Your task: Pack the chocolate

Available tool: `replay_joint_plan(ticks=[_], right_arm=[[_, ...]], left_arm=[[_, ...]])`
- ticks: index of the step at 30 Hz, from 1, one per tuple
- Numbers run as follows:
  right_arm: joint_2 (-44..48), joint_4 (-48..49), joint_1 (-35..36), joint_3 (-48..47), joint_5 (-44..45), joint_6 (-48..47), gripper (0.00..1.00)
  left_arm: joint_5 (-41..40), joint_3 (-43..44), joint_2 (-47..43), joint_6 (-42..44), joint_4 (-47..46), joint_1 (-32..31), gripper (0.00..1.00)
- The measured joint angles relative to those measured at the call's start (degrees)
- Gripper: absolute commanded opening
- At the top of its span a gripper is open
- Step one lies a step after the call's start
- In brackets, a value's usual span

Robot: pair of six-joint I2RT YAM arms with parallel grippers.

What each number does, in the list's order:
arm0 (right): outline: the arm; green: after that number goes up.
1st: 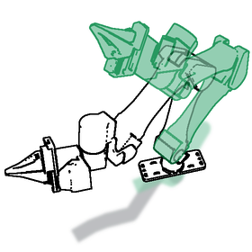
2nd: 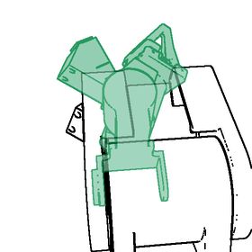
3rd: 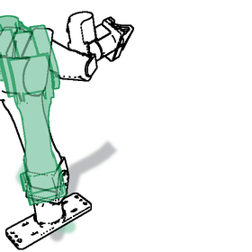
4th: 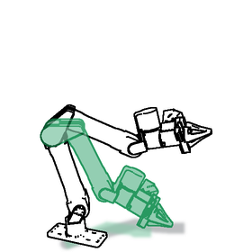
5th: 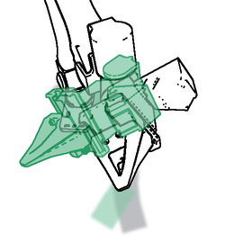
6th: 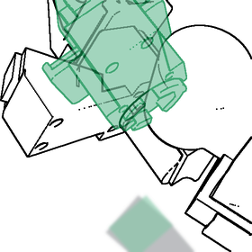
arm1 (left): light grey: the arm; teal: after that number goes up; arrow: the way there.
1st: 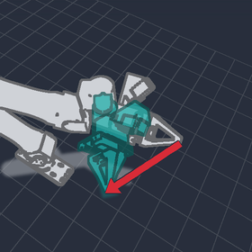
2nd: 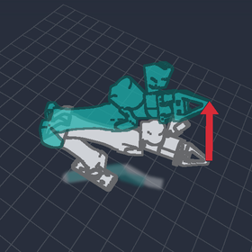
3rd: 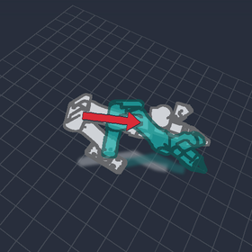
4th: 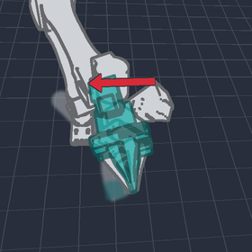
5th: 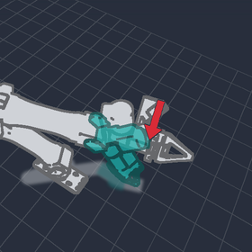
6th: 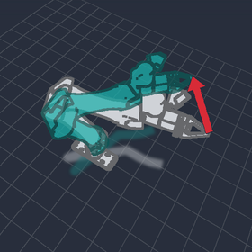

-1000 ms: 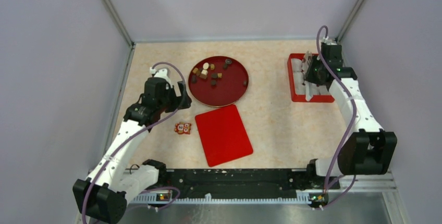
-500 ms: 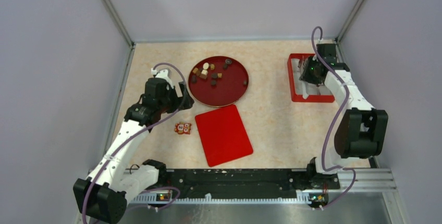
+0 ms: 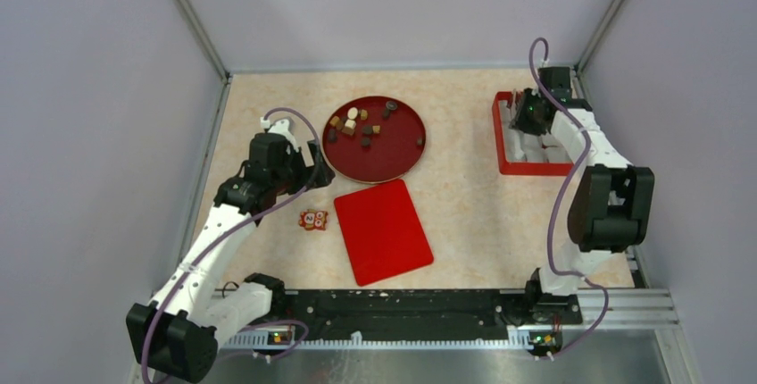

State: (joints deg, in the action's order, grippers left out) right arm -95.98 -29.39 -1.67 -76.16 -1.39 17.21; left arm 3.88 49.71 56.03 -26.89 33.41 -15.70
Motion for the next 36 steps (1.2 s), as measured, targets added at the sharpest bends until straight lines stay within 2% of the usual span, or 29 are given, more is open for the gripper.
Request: replay_joint_plan(ticks=[8,10,12,21,28,32,36], right_arm=[[-1.7,0.6,0.0,-0.9,-0.4,0.4,0.20],[-1.9,0.6,0.0,-0.9,-0.5,0.5,0.27],[-1.9,0.7,0.0,-0.9,-0.6,0.6,0.30],[-1.9,0.7,0.0,-0.9,-0.9,0.6,0.30],[-1.3,0.6,0.0,-0.9,-1.3,0.7,0.22],[2.5,-0.2,0.3,-0.8,-1.2,0.8,0.22],[9.4,-1.4,4.3,-1.1,2.2,-0.3,0.23]], left_arm=[[0.2,0.0,0.2,-0.3,0.0,0.0,0.99],[0.2,0.0,0.3,-0.5,0.0,0.0,0.99],[0.2,0.0,0.3,-0.5,0.0,0.0,0.99],[0.2,0.0,0.3,-1.1,0.0,0.0,0.99],[0.2,0.0,0.1,-1.1,0.1,0.1,0.99],[0.2,0.0,-0.5,-1.1,0.1,0.1,0.99],[-0.1,0.0,-0.9,-1.0,0.1,0.1,0.99]])
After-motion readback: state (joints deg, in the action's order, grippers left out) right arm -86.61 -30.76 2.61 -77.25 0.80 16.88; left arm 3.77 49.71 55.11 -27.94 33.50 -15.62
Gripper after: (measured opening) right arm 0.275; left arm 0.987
